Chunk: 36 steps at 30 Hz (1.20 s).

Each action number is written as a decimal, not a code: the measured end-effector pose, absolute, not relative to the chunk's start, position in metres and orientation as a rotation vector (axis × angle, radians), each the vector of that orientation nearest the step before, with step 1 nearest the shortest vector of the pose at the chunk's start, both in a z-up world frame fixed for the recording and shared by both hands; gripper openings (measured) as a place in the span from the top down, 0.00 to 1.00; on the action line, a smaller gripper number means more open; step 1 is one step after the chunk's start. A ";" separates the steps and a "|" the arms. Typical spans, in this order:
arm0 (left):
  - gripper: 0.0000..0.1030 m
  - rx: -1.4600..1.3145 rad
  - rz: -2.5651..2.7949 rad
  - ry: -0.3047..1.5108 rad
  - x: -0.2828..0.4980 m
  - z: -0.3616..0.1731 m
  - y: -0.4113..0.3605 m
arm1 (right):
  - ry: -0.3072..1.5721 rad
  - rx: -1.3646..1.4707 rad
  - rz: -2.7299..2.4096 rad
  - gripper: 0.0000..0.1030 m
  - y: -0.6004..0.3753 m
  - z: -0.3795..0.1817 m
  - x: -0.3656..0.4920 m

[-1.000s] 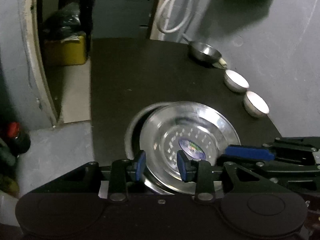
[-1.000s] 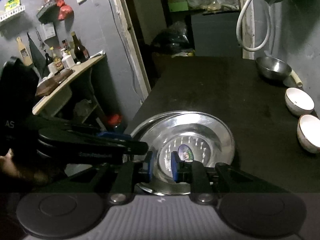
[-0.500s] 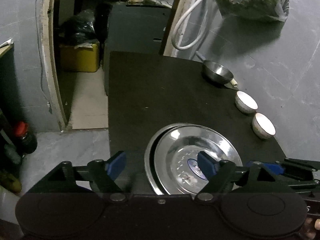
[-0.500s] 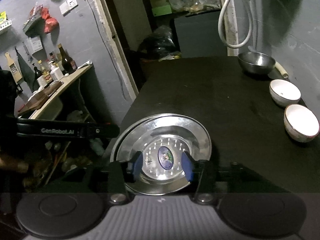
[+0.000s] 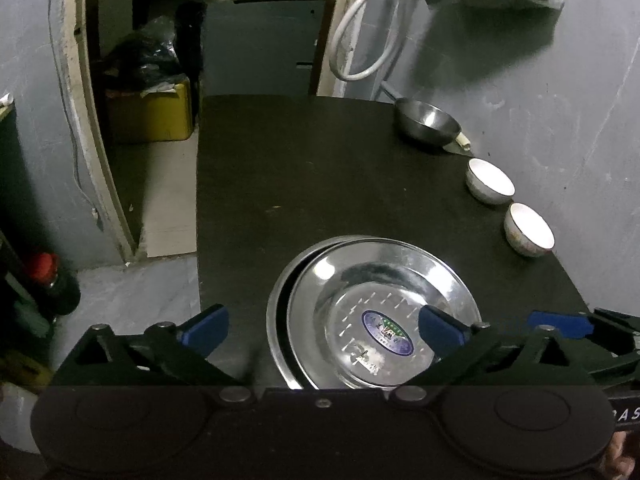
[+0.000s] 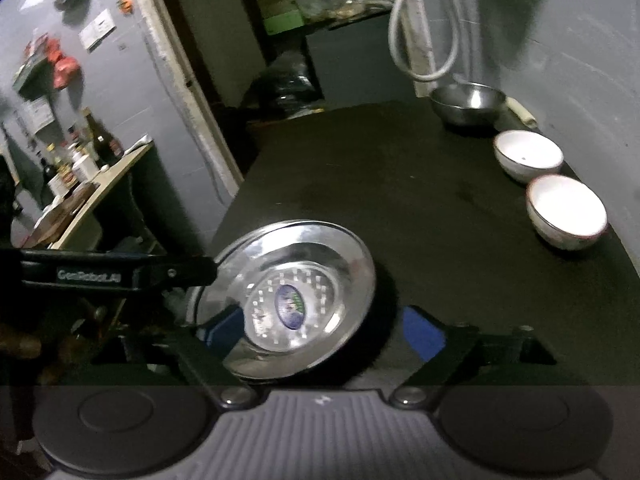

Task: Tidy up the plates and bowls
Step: 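Move the left gripper toward the small steel bowl with a handle, then grasp the small steel bowl rim with the left gripper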

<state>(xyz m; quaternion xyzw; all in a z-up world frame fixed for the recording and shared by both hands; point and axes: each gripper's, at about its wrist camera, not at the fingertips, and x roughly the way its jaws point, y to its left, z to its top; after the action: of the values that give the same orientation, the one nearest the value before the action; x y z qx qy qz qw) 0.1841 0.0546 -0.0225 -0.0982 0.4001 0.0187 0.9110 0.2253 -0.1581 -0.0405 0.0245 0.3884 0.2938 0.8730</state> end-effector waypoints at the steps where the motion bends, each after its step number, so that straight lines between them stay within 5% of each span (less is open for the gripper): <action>1: 0.01 -0.193 0.034 0.828 0.187 -0.022 0.053 | 0.814 0.060 0.604 0.05 -0.162 -0.042 0.227; 20: 0.01 -0.181 -0.019 0.828 0.246 -0.023 0.043 | 0.823 0.135 0.425 0.00 -0.206 -0.057 0.263; 36: 0.01 -0.227 0.009 0.732 0.417 -0.009 0.036 | 0.596 0.117 0.334 0.00 -0.216 -0.044 0.400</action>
<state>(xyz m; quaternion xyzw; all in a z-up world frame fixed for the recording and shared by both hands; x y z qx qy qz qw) 0.4175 0.0363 -0.0091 -0.1109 0.3571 0.0046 0.9274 0.4003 -0.2161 -0.0438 0.0574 0.2922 0.1636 0.9405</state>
